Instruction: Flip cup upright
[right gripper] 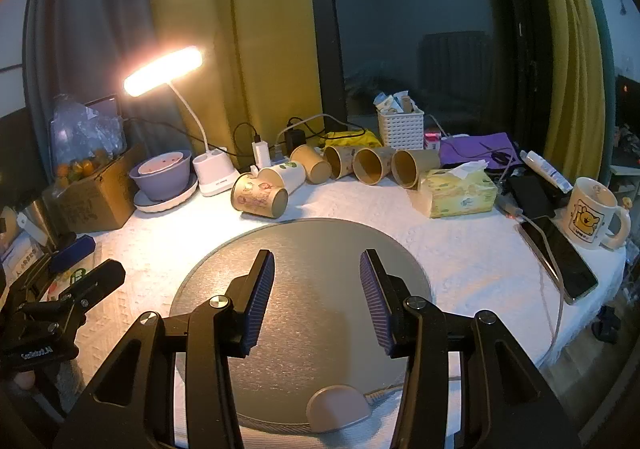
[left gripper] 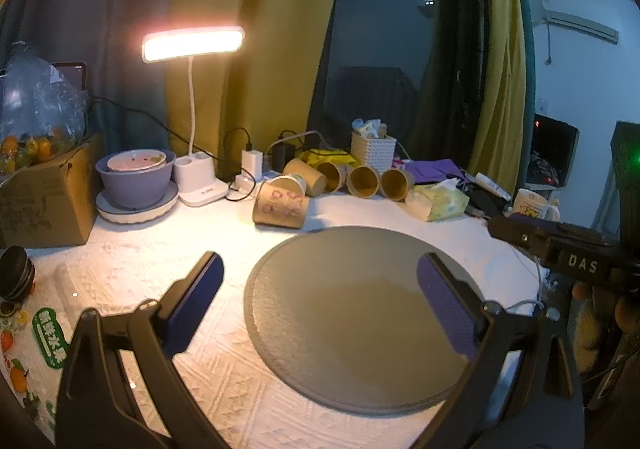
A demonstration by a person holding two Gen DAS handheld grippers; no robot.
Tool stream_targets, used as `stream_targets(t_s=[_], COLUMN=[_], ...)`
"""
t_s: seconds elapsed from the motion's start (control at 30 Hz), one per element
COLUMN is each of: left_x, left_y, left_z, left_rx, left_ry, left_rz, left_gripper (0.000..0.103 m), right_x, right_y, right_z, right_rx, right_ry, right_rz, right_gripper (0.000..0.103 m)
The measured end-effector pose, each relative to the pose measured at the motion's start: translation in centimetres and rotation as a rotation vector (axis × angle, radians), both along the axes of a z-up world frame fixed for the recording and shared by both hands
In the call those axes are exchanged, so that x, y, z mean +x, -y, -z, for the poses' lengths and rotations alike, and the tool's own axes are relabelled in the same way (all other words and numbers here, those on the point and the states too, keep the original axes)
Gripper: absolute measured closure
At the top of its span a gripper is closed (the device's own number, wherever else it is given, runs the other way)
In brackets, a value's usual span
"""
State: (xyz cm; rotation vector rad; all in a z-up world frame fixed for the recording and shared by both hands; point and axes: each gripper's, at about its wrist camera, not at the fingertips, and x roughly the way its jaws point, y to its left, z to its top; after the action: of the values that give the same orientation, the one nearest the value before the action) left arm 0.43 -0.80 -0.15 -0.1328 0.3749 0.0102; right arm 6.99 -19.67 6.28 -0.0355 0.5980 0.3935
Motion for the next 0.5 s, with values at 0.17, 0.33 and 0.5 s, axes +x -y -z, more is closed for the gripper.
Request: stream_targets(t_s=[0.17,0.33,0.5], left_x=[0.11,0.18,0.3], left_y=[-0.05,0.06,0.05], left_z=[-0.04,-0.02,0.05], left_rx=[-0.002,-0.001,-0.002], left_ry=[-0.004,-0.007,-0.009], left_rz=[0.005,0.006,0.008], left_gripper=[0.005,0.005,0.005], right_x=[-0.11,-0.11,-0.11], right_y=[0.25,0.24,0.23], right_z=[-0.23,-0.21,-0.18], right_rx=[-0.001,0.0,0.0], right_ry=[0.001,0.002,0.002], right_rz=[-0.001,0.0,0.0], right_gripper=[0.056,0.056,0.056])
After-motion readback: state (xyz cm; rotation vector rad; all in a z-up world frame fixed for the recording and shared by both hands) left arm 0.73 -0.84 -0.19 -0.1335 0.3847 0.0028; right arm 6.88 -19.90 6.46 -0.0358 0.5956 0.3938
